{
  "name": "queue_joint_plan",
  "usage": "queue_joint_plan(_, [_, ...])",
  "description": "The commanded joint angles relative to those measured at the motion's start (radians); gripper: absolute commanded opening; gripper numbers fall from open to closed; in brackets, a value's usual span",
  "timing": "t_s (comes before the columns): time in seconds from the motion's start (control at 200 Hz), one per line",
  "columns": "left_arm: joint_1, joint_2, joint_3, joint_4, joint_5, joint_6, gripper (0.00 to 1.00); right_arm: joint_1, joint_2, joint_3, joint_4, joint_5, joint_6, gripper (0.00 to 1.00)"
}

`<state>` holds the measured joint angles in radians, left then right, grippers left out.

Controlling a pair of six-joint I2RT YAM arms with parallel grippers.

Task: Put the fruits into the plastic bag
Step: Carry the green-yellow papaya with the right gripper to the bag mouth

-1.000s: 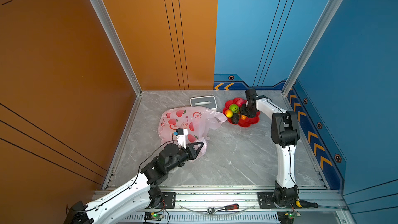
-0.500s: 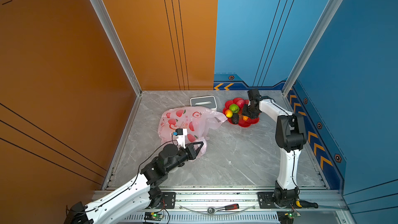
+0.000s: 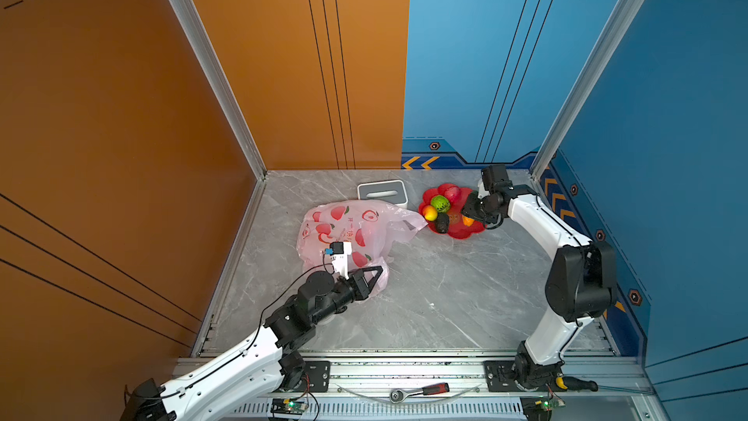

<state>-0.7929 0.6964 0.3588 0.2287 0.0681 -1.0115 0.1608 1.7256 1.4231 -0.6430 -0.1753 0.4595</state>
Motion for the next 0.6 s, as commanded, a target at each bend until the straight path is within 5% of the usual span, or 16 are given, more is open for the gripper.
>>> queue_joint_plan(0.0, [0.004,0.007,-0.007,0.025,0.006,0.003,0.0,0.02,-0.083,-0.073,0.019,-0.121,-0.013,0.42])
queue_joint_plan(0.25, [0.001,0.05,0.013,0.045,0.018,0.009,0.0,0.097,-0.216,-0.216,0.134,-0.393,0.019,0.42])
queue_joint_plan(0.596, [0.001,0.053,0.021,0.054,0.027,0.017,0.0,0.354,-0.197,-0.227,0.079,-0.516,-0.052,0.41])
